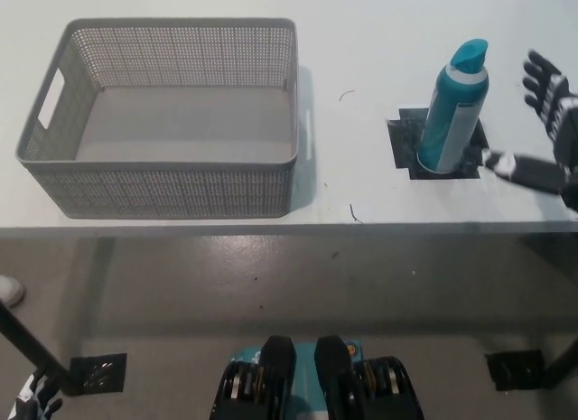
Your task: Use the right hand to pick up an air purifying spray and put it inside a container
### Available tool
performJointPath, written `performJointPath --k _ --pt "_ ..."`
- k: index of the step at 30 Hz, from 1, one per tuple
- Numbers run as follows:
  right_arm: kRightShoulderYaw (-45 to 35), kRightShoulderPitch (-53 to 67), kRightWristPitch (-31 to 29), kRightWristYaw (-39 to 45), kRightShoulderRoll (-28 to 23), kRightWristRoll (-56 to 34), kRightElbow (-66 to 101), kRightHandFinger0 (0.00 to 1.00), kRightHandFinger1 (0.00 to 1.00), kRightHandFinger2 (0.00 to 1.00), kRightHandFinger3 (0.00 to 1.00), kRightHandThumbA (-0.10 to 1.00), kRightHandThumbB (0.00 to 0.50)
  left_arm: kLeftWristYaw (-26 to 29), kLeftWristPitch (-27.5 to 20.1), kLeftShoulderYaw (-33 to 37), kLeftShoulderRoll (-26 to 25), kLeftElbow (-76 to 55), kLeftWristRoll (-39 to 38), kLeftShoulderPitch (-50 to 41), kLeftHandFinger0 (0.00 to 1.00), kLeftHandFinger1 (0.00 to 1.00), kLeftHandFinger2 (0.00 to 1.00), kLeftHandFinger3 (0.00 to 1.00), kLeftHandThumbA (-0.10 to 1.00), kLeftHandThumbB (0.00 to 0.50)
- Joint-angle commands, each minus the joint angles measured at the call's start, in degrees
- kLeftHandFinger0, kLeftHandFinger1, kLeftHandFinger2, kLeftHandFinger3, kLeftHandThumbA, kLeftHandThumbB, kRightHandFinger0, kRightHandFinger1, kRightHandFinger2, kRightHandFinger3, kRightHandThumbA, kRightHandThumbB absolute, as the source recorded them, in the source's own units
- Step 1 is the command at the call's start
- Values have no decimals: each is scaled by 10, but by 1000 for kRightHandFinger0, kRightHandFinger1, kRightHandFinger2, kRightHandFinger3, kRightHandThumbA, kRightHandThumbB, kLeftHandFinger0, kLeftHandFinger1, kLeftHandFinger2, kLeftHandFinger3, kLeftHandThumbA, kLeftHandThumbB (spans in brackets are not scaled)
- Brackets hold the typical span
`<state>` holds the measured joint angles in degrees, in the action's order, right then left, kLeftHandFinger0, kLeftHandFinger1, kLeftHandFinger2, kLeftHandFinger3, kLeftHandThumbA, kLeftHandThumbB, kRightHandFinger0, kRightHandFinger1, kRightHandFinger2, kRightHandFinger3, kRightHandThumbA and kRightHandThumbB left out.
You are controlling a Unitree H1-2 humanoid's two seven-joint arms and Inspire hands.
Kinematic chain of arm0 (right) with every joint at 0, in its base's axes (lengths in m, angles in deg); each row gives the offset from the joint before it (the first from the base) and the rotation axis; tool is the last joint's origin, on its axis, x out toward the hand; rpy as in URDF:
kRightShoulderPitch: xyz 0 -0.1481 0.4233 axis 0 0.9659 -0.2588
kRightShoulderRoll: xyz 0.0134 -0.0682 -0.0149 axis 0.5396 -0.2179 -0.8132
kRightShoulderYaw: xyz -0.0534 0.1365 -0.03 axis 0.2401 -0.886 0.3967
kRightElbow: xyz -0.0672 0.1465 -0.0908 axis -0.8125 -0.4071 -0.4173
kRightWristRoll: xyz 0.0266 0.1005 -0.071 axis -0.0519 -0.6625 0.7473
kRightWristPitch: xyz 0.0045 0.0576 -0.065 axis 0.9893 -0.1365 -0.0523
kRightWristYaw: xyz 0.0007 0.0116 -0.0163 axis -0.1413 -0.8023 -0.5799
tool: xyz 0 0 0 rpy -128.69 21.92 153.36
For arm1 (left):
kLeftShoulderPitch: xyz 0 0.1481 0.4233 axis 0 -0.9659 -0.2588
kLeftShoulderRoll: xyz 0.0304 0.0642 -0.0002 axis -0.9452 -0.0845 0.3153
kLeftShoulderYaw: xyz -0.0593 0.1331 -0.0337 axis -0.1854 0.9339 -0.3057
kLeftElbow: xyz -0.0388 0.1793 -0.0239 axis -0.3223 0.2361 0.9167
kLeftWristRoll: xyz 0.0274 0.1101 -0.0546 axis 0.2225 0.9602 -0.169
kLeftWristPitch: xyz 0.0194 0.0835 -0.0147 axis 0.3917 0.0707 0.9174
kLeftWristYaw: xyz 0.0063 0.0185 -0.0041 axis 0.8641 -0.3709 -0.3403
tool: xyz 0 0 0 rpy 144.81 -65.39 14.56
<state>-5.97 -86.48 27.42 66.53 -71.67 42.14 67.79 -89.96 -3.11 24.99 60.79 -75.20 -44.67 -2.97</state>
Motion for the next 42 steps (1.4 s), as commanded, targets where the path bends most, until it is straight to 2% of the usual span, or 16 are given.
performJointPath --k 1,2,3,8,14,18,23,26,30,33,37,38,40,42 --pt "-12 -64 2 -2 -3 -26 -45 1000 1000 1000 1000 1000 467 -3 -21 -1 -4 -14 -5 -7 1000 1000 1000 1000 1000 366" --pt "-11 -74 4 -5 -5 -21 -58 1000 1000 1000 1000 1000 499 -3 -22 -1 -3 -16 -6 -8 1000 1000 1000 1000 1000 363" --pt "-13 -93 13 -9 -4 -20 -80 1000 1000 1000 1000 1000 500 0 -23 -1 -1 -18 -4 -8 1000 1000 1000 1000 1000 357" --pt "-26 -141 -9 -16 0 -29 -163 1000 1000 1000 1000 1000 500 -1 -27 -2 -3 -15 -5 -9 1000 1000 1000 1000 1000 371" --pt "-34 -184 -62 -6 -7 -38 -252 1000 1000 1000 1000 1000 500 0 -30 -4 -3 -22 -5 -14 1000 1000 1000 1000 1000 358" --pt "-50 -198 -84 -11 -1 -51 -286 1000 1000 1000 1000 1000 500 1 -27 -8 -3 -25 -8 -15 1000 1000 1000 1000 1000 345" --pt "-52 -196 -83 -12 2 -49 -312 1000 1000 1000 1000 1000 500 0 -25 -7 -1 -26 -16 -15 1000 1000 1000 1000 1000 354" --pt "-43 -190 -111 -14 5 -40 -343 1000 1000 1000 1000 1000 500 -1 -20 -6 -1 -29 -17 -15 1000 1000 1000 1000 1000 363" --pt "-35 -196 -141 -10 2 -36 -399 1000 1000 1000 1000 1000 500 1 -18 -4 0 -34 -10 -14 1000 1000 1000 1000 1000 334" --pt "-28 -193 -165 -11 4 -32 -437 1000 1000 1000 1000 1000 488 -1 -16 -1 -3 -36 -9 -10 1000 1000 1000 1000 1000 352" --pt "-17 -188 -166 -29 15 -22 -447 1000 1000 1000 1000 1000 500 -3 -13 -2 -10 -36 -4 0 1000 1000 1000 1000 1000 365" --pt "-14 -186 -174 -26 18 -24 -453 1000 1000 1000 1000 1000 470 -3 -11 -3 -10 -37 -6 2 1000 1000 1000 1000 1000 371" --pt "-14 -183 -181 -24 24 -28 -461 1000 1000 1000 1000 982 449 -3 -6 -3 -10 -40 -6 4 1000 1000 1000 1000 1000 375" --pt "-10 -180 -183 -32 31 -22 -475 1000 1000 1000 1000 985 471 -4 -5 -3 -10 -43 -8 2 1000 1000 1000 1000 1000 371"
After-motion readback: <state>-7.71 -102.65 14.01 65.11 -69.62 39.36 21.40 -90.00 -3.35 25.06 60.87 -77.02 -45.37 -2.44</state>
